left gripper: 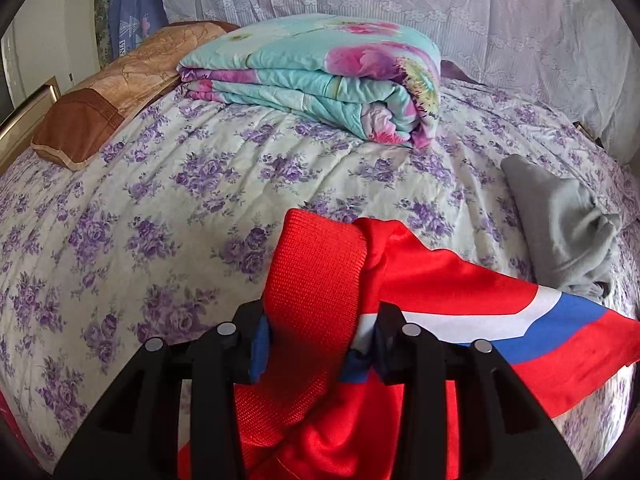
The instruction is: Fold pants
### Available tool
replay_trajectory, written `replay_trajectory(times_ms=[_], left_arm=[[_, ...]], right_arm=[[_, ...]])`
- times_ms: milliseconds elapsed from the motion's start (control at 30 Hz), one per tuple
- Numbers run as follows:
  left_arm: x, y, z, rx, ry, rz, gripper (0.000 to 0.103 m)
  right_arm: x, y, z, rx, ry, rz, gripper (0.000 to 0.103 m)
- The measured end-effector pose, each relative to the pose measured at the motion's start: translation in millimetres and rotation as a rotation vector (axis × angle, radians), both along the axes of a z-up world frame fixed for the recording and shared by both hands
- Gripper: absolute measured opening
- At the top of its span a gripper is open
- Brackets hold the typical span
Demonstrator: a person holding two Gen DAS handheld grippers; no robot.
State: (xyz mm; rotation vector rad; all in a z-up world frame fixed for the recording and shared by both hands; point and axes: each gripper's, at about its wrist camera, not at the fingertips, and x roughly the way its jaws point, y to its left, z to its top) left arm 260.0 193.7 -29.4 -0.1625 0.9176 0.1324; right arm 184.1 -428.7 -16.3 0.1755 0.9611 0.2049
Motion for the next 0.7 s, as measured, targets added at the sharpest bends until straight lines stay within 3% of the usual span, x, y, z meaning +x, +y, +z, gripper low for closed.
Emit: replay_trajectory(times_ms=[67,133,167,200,267,333,367,400,467,567,700], left_arm=[[22,0,-21,0.009,0.069,0.035,0.038],[40,2,-44,-0.002,0.149,0.062,0.039],[44,3,-52,-0.001,0.169,0.070,0.044],[45,4,-54,0.015,0.167,0.078,0.051],[41,4,-49,0.042,0.161,0.086,0.060],[31,11,-39,0.023,0.154,0.074,0.062],[25,17,-33,0.008,0.148,0.073,0.062],[18,23,-25,-0.015,0.137,0.072,0.062],[-6,34,-4,-0.053,0.094,0.065,0.063],[-53,46,25,-0.027,0.024,0.060,0.073],[-112,67,23,-0.008,0.017,0.064,0.079]], right_arm=[[40,2,-26,-0.011,0.066,-0.021,0.015],[66,6,-49,-0.043,0.091,-0.070,0.024],[73,8,-57,-0.066,0.097,-0.098,0.037],[76,9,-61,-0.084,0.088,-0.119,0.042],[67,11,-55,-0.073,0.035,-0.141,0.045],[42,5,-34,-0.041,-0.055,-0.169,0.056],[27,0,-22,-0.023,-0.093,-0.179,0.069],[11,-5,-10,0.001,-0.120,-0.172,0.074],[-28,-6,9,0.054,-0.137,-0.127,0.077],[-101,3,22,0.099,-0.126,-0.032,0.086],[-207,22,0,0.134,-0.078,0.068,0.089]])
